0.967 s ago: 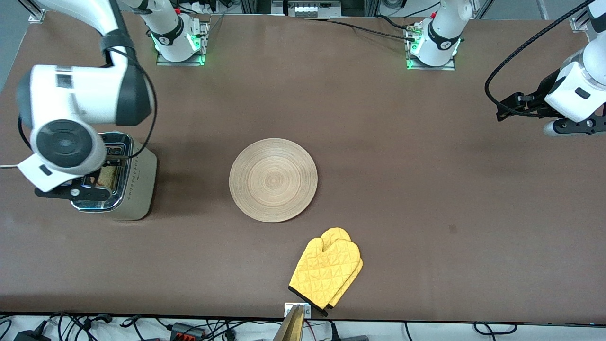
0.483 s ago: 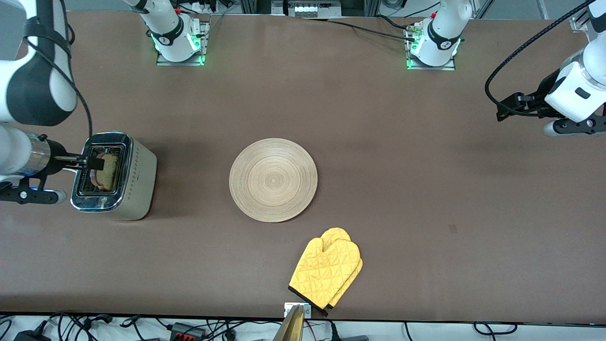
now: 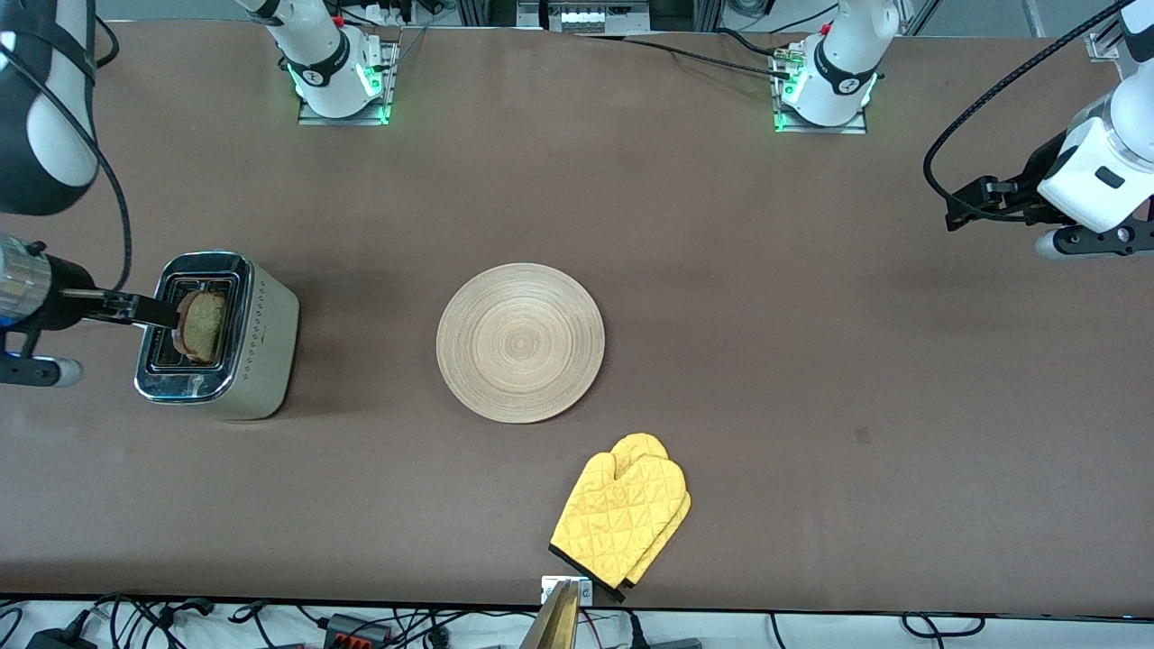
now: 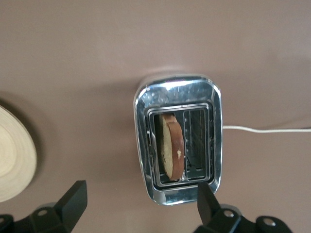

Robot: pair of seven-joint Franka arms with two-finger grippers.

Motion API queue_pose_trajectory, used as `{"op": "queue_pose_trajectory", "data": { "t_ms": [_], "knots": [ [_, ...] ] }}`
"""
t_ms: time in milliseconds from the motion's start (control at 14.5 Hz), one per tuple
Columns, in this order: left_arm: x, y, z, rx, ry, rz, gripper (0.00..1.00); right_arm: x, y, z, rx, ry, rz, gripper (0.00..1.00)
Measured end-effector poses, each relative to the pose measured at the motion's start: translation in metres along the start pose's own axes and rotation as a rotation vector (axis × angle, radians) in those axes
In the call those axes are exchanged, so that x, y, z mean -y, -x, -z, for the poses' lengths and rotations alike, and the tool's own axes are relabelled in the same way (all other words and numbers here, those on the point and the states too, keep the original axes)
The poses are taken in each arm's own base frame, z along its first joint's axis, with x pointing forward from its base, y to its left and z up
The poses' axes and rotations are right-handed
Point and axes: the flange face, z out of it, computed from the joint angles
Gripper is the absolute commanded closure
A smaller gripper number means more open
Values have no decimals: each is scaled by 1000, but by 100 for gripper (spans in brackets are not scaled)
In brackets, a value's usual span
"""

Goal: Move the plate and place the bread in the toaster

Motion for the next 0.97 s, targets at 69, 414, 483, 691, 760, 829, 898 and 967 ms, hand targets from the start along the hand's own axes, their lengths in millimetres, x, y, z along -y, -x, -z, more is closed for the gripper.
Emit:
{"op": "queue_pose_trajectory", "data": {
  "t_ms": [69, 414, 483, 691, 760, 829, 898, 967],
  "knots": [
    [0, 0, 0, 0, 0, 0, 0, 0, 1, 7, -13, -3, 0, 0],
    [0, 0, 0, 0, 0, 1, 0, -12, -3, 11, -37, -69, -23, 0],
    [0, 0, 0, 0, 0, 1, 0, -23, -4, 13, -58, -80, -39, 0],
    [0, 0, 0, 0, 0, 1, 0, -47, 2, 14, -99, -91, -19, 0],
    [0, 0, 0, 0, 0, 1, 0, -48, 7, 15, -98, -92, -9, 0],
    [0, 0, 0, 0, 0, 1, 0, -47, 12, 17, -96, -93, -2, 0],
    [0, 0, 0, 0, 0, 1, 0, -46, 16, 19, -96, -94, 2, 0],
    [0, 0, 0, 0, 0, 1, 0, -45, 20, 22, -93, -95, 5, 0]
  ]
}}
